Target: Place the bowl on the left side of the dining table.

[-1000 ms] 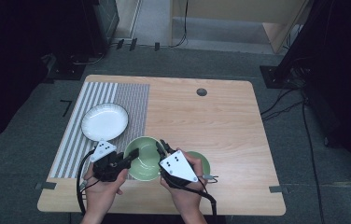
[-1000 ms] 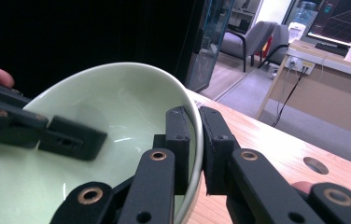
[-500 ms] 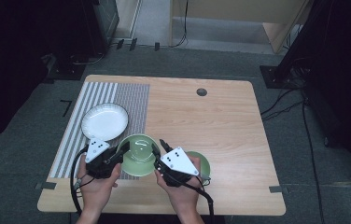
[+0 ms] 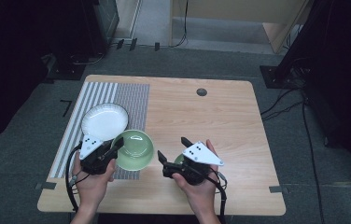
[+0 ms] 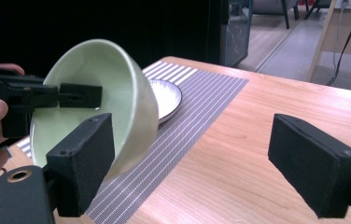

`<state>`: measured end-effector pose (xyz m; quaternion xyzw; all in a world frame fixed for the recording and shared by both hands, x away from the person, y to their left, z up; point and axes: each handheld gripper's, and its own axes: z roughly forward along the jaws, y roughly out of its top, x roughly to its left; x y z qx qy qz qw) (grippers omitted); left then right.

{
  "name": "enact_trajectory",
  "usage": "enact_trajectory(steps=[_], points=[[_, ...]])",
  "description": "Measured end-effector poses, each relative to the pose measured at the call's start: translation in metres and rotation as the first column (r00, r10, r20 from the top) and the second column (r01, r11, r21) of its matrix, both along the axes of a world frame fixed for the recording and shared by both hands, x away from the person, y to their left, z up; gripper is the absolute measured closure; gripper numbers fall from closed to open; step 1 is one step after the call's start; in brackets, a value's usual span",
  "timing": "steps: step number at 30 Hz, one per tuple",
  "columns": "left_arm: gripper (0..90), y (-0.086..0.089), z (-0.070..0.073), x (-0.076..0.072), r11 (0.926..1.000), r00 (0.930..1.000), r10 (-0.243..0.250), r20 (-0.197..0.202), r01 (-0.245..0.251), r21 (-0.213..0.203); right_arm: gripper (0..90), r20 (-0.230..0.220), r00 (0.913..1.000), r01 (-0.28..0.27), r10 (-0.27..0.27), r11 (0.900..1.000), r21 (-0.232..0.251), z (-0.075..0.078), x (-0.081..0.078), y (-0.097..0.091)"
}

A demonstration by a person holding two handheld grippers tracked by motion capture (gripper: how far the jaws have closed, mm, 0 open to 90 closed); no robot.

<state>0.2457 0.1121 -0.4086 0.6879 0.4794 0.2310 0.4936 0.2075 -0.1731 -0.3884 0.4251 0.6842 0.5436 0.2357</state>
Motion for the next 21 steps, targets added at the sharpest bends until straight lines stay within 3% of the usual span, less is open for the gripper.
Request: enact_trajectory(steps=[7, 11, 21], points=[[84.3, 0.011, -0.003, 0.004, 0.9991, 0.9990, 0.041, 0.017, -0.041, -0.008, 15.3, -0.007, 0.9986, 0.053, -0.053, 0.9986, -0.006, -0.002, -0.001, -0.023], [84.3, 0.018, -0.003, 0.006, 0.9981, 0.9981, 0.052, 0.033, -0.051, -0.034, 15.5, -0.022, 0.9963, 0.083, -0.083, 0.9966, -0.007, -0.007, -0.002, -0.039], [84.2, 0.037, -0.007, 0.014, 0.9956, 0.9959, 0.087, 0.023, -0.086, -0.037, 16.1, -0.036, 0.9895, 0.140, -0.140, 0.9901, -0.008, -0.015, -0.006, -0.066]])
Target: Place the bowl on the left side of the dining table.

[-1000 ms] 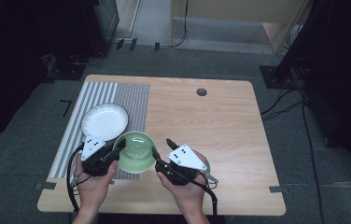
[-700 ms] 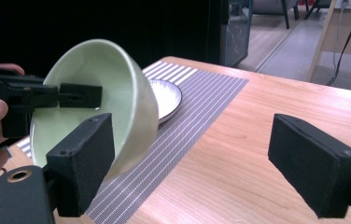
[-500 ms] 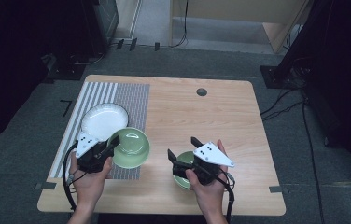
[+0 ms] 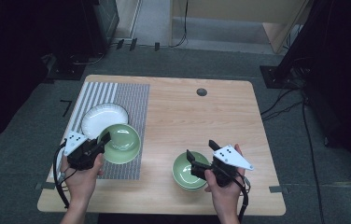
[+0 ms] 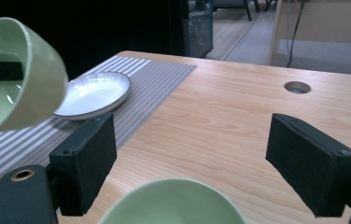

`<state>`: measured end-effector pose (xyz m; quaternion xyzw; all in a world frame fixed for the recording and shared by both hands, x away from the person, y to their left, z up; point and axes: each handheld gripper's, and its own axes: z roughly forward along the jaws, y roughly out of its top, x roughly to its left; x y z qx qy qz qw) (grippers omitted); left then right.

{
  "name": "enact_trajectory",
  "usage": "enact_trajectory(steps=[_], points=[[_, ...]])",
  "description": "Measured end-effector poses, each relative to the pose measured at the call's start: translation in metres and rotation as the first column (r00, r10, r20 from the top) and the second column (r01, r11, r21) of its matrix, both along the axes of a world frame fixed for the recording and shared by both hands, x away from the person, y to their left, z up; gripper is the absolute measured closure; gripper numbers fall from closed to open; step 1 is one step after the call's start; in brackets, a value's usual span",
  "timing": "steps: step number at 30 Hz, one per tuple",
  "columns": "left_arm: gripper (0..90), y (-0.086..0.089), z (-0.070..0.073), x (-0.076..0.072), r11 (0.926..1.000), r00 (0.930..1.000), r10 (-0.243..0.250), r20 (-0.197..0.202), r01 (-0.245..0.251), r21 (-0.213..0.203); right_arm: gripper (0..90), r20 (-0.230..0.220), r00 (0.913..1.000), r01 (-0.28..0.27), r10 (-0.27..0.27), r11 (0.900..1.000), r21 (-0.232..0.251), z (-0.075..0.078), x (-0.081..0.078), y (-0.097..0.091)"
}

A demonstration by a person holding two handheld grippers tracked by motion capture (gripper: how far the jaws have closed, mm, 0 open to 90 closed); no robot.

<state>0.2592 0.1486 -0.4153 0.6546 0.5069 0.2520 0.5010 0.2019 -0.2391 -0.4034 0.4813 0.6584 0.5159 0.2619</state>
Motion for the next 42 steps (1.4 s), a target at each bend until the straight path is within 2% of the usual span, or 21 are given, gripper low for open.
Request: enact_trajectory(steps=[12, 22, 31, 35, 39, 40, 42], points=[[84.0, 0.020, -0.003, 0.009, 0.9986, 0.9985, 0.054, 0.007, -0.054, -0.005, 16.7, -0.039, 0.9962, 0.079, -0.078, 0.9969, 0.009, -0.016, -0.002, -0.041], [84.0, 0.036, -0.008, 0.018, 0.9944, 0.9946, 0.104, -0.001, -0.104, -0.018, 17.0, -0.059, 0.9882, 0.140, -0.141, 0.9900, -0.017, -0.030, -0.008, -0.073], [84.0, 0.047, -0.014, 0.026, 0.9905, 0.9909, 0.134, -0.016, -0.134, -0.030, 17.0, -0.081, 0.9769, 0.195, -0.198, 0.9798, -0.047, -0.044, -0.013, -0.097], [84.0, 0.052, -0.016, 0.030, 0.9892, 0.9895, 0.143, -0.018, -0.144, -0.028, 17.1, -0.093, 0.9726, 0.206, -0.213, 0.9752, -0.081, -0.051, -0.014, -0.106], [84.1, 0.058, -0.021, 0.036, 0.9865, 0.9872, 0.156, -0.033, -0.158, -0.044, 22.5, -0.123, 0.9569, 0.249, -0.263, 0.9612, -0.117, -0.062, -0.015, -0.117], [84.1, 0.058, -0.021, 0.036, 0.9865, 0.9872, 0.156, -0.033, -0.158, -0.044, 22.5, -0.123, 0.9569, 0.249, -0.263, 0.9612, -0.117, -0.062, -0.015, -0.117], [84.1, 0.062, -0.023, 0.039, 0.9847, 0.9857, 0.163, -0.042, -0.165, -0.056, 22.3, -0.131, 0.9511, 0.264, -0.280, 0.9561, -0.128, -0.069, -0.016, -0.126]])
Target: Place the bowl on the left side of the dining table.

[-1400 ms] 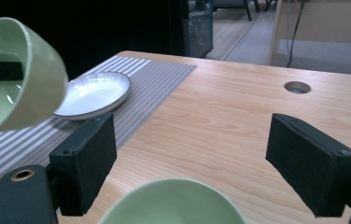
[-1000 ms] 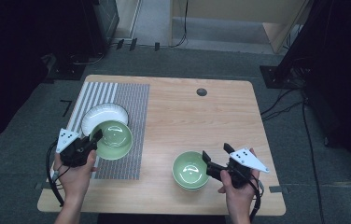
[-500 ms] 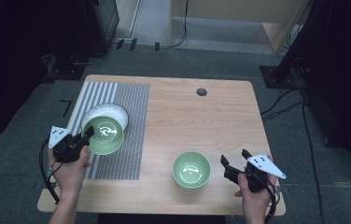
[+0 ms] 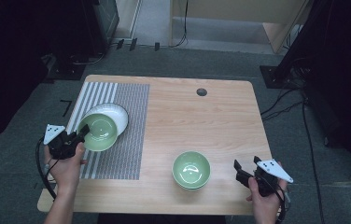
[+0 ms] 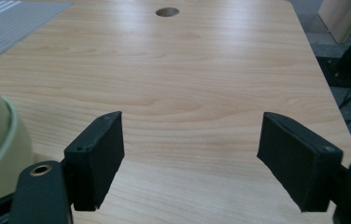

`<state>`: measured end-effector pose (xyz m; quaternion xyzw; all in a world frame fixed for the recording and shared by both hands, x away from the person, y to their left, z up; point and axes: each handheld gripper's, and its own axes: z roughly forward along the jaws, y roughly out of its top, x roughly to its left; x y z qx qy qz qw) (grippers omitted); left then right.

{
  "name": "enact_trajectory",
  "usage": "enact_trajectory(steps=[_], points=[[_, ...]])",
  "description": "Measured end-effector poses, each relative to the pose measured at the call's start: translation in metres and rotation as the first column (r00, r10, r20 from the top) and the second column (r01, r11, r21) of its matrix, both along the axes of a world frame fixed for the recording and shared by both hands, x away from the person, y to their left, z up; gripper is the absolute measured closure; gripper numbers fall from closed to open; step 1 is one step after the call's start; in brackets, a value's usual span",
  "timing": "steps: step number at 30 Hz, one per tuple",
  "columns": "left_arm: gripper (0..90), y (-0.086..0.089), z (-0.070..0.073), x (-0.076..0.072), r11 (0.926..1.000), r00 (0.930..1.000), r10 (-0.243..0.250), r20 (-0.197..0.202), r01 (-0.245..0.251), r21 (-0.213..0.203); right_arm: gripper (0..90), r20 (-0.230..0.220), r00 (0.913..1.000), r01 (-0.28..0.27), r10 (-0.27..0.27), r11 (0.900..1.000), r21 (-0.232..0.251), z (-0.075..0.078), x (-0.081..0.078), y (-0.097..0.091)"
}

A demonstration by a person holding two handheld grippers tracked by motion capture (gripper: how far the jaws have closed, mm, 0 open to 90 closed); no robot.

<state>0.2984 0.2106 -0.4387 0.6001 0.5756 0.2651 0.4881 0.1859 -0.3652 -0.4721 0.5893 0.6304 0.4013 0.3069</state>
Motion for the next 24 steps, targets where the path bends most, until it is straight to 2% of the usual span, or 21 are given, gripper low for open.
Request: enact_trajectory(steps=[8, 12, 16, 17, 18, 19, 20, 21, 23, 24], points=[[84.1, 0.004, -0.005, 0.008, 1.0000, 0.9998, 0.002, -0.019, -0.002, 0.002, 21.8, -0.048, 0.9980, 0.042, -0.042, 0.9991, -0.002, -0.016, 0.001, -0.018], [84.2, 0.003, -0.010, 0.019, 1.0000, 0.9992, 0.002, -0.041, -0.002, 0.009, 21.8, -0.082, 0.9941, 0.069, -0.070, 0.9973, -0.025, -0.027, 0.002, -0.027], [84.2, 0.002, -0.012, 0.024, 0.9999, 0.9988, 0.007, -0.049, -0.006, 0.011, 21.2, -0.103, 0.9914, 0.078, -0.080, 0.9966, -0.024, -0.033, 0.003, -0.033], [84.2, 0.002, -0.012, 0.026, 0.9999, 0.9986, 0.010, -0.051, -0.009, 0.013, 20.7, -0.125, 0.9884, 0.083, -0.086, 0.9962, -0.026, -0.037, 0.004, -0.036], [84.2, 0.002, -0.013, 0.027, 0.9999, 0.9984, 0.011, -0.055, -0.010, 0.013, 20.7, -0.125, 0.9884, 0.083, -0.086, 0.9962, -0.026, -0.037, 0.004, -0.036], [84.2, 0.002, -0.013, 0.029, 0.9998, 0.9982, 0.012, -0.059, -0.011, 0.015, 20.8, -0.150, 0.9847, 0.085, -0.089, 0.9959, -0.030, -0.041, 0.005, -0.037], [84.2, 0.002, -0.014, 0.031, 0.9998, 0.9980, 0.016, -0.061, -0.015, 0.012, 20.8, -0.150, 0.9847, 0.085, -0.089, 0.9959, -0.030, -0.041, 0.005, -0.037], [84.2, 0.002, -0.014, 0.034, 0.9998, 0.9975, 0.019, -0.068, -0.018, 0.013, 20.9, -0.173, 0.9808, 0.084, -0.090, 0.9955, -0.044, -0.045, 0.006, -0.039], [84.2, 0.002, -0.015, 0.035, 0.9997, 0.9973, 0.020, -0.071, -0.018, 0.016, 20.7, -0.182, 0.9790, 0.084, -0.091, 0.9955, -0.044, -0.046, 0.007, -0.039], [84.2, 0.003, -0.015, 0.038, 0.9997, 0.9967, 0.022, -0.078, -0.021, 0.016, 20.6, -0.202, 0.9742, 0.092, -0.099, 0.9947, -0.045, -0.049, 0.008, -0.042]])
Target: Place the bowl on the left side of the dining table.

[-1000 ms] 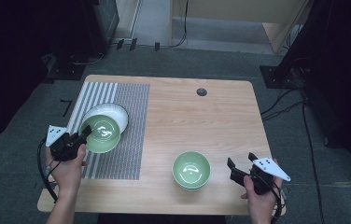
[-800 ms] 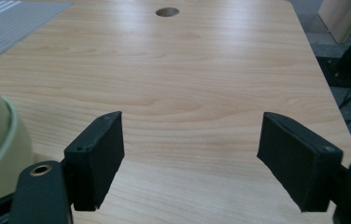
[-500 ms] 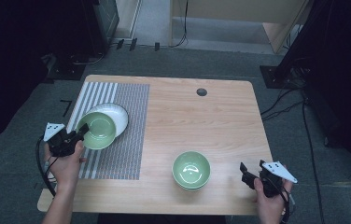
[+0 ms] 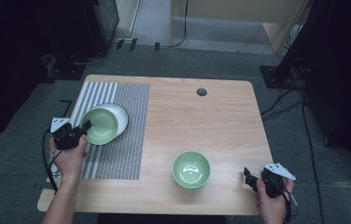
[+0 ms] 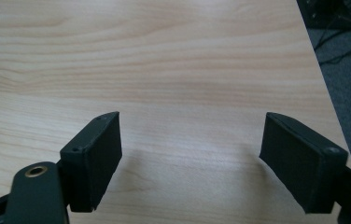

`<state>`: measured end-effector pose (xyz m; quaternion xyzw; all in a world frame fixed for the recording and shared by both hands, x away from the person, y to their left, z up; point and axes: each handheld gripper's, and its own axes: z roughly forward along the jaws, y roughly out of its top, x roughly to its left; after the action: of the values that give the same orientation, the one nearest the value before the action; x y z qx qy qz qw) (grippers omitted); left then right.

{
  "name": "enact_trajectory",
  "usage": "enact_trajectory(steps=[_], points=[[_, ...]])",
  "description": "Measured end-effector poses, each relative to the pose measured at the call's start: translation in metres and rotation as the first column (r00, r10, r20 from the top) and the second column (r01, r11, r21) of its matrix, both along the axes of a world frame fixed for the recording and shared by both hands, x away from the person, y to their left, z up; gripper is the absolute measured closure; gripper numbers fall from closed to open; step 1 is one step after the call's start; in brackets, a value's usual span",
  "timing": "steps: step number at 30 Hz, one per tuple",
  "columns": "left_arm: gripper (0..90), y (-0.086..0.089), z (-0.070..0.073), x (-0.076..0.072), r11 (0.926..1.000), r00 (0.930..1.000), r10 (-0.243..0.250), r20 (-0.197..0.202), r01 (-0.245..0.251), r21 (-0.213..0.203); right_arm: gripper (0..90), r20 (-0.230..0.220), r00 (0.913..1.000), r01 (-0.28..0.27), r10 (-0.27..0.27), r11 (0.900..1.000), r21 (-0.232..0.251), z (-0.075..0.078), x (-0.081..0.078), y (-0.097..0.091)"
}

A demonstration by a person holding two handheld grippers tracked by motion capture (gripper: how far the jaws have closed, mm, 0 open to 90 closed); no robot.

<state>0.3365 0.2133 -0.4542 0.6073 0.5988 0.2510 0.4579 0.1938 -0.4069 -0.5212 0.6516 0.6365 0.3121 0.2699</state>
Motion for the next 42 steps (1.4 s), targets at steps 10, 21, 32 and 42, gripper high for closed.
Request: enact_trajectory(steps=[10, 21, 32, 42], points=[[84.3, 0.006, -0.002, 0.009, 0.9998, 0.9997, 0.016, -0.018, -0.016, -0.013, 13.4, -0.028, 0.9996, -0.004, 0.003, 0.9994, -0.035, -0.004, 0.001, 0.001], [84.4, 0.011, -0.001, 0.026, 0.9990, 0.9970, 0.041, -0.066, -0.042, -0.014, 9.5, -0.035, 0.9994, -0.002, 0.001, 0.9994, -0.036, -0.004, 0.003, 0.002], [84.4, 0.012, -0.014, 0.050, 0.9978, 0.9816, 0.032, -0.188, -0.042, -0.051, 9.6, -0.035, 0.9994, -0.002, 0.000, 0.9994, -0.036, -0.004, 0.003, 0.002], [84.2, 0.010, -0.018, 0.066, 0.9979, 0.9526, 0.015, -0.304, -0.033, -0.056, 9.5, -0.036, 0.9994, -0.002, 0.000, 0.9994, -0.035, -0.004, 0.003, 0.002]])
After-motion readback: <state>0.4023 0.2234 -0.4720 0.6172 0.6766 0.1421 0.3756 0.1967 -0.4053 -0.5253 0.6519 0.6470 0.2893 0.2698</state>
